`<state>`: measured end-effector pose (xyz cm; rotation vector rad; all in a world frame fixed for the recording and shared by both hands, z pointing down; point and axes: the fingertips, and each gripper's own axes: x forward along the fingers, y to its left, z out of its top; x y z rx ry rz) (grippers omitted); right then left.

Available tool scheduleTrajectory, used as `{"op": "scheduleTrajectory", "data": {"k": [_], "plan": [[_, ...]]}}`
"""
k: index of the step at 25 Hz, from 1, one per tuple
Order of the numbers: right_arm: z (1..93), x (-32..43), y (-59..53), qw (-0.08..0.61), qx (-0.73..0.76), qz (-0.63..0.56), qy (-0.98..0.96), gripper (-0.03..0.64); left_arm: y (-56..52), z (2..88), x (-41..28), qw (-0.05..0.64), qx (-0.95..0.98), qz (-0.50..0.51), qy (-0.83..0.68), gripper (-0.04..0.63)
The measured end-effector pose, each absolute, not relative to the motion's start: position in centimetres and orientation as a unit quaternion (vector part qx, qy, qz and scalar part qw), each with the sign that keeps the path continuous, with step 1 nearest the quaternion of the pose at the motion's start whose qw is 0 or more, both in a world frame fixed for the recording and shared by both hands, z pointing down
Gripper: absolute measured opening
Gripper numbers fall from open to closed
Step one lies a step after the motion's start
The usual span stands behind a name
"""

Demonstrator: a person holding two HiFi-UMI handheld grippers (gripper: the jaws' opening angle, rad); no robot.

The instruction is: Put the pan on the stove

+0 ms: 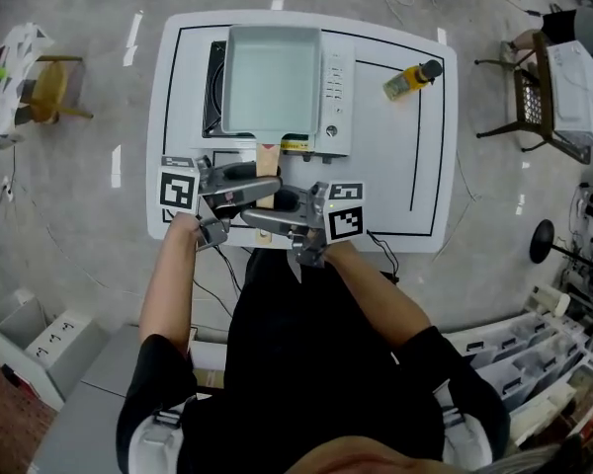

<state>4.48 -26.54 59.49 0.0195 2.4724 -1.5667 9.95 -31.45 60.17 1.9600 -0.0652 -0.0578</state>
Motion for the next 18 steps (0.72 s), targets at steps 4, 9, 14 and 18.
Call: {"op": "scheduleTrajectory", "data": {"k": [4, 9, 14, 18], "plan": [[60.5, 4.4, -26.8, 0.111, 0.010, -0.536, 0.837, 0.176, -31.7, 61.2, 9.8, 0.558, 0.829, -0.033, -0.032, 0.196], [61.1, 4.2, -26.5, 0.109, 0.012, -0.540, 0.835, 0.176, -31.5, 61.9, 9.7, 0.559, 0.829, -0.030, -0.023, 0.196], [61.6, 4.2, -26.7, 0.116, 0.007, -0.546, 0.830, 0.176, -31.5, 62.5, 9.7, 0.562, 0.826, -0.037, -0.020, 0.198], [61.8, 4.1, -26.6, 0.125, 0.006, -0.551, 0.825, 0.175, -31.3, 62.9, 9.5, 0.562, 0.826, -0.039, -0.018, 0.199]]}}
